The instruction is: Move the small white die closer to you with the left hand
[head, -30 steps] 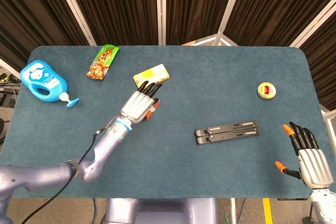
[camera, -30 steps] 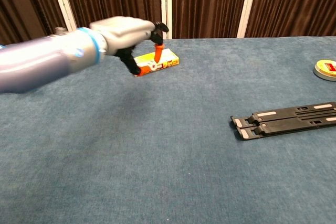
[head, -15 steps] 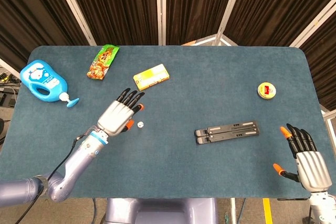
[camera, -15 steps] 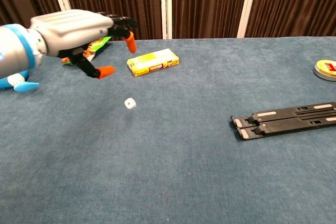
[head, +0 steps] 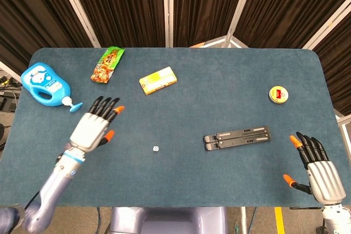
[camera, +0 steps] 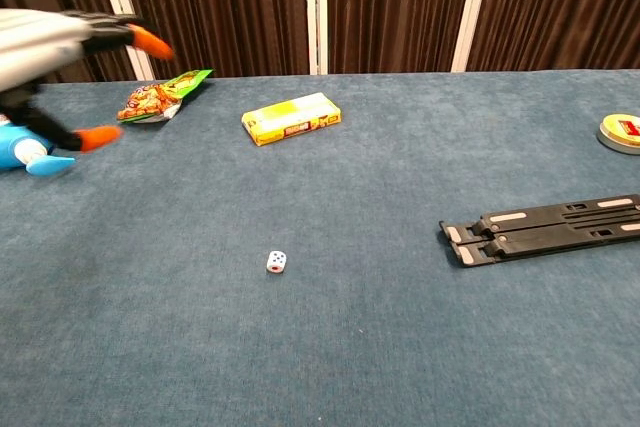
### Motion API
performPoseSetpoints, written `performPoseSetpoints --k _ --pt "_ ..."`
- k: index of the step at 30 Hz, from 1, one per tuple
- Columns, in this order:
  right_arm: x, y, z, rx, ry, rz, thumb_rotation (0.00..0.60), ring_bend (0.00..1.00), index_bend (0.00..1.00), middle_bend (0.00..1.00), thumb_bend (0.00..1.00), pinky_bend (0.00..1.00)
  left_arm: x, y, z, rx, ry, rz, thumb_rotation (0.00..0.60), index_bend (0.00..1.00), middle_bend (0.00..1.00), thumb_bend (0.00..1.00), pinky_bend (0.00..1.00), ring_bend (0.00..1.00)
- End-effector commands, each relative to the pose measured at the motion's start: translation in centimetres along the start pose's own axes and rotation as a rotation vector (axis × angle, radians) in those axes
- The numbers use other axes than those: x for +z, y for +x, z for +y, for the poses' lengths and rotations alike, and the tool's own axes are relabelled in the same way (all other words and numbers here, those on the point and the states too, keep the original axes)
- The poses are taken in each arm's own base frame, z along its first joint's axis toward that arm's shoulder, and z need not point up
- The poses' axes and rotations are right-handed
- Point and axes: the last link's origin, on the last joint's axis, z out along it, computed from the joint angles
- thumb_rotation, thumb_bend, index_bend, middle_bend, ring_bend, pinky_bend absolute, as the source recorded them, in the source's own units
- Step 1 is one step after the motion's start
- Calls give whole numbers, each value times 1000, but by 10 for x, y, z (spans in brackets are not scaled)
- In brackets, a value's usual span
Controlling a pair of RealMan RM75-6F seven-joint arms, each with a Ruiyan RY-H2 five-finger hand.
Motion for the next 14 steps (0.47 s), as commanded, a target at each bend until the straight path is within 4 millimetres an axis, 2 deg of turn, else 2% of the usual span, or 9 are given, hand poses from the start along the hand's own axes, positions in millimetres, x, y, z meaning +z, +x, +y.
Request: performPoseSetpoints --k 1,6,11,14 --pt "0 -1 1 -4 -9 -9 600 0 0 0 80 0 -52 -5 -22 46 99 27 600 39 0 355 0 0" --pt "2 -4 2 -9 -22 -29 600 0 0 0 79 0 -115 -14 -38 83 223 38 600 1 0 339 0 0" --pt "2 -9 1 -33 -9 -57 600 0 0 0 80 0 -157 -14 -47 44 321 84 600 0 0 334 0 0" --pt "1 -9 0 -40 2 -58 600 0 0 0 80 0 -174 -15 -52 43 370 80 600 0 0 325 0 0"
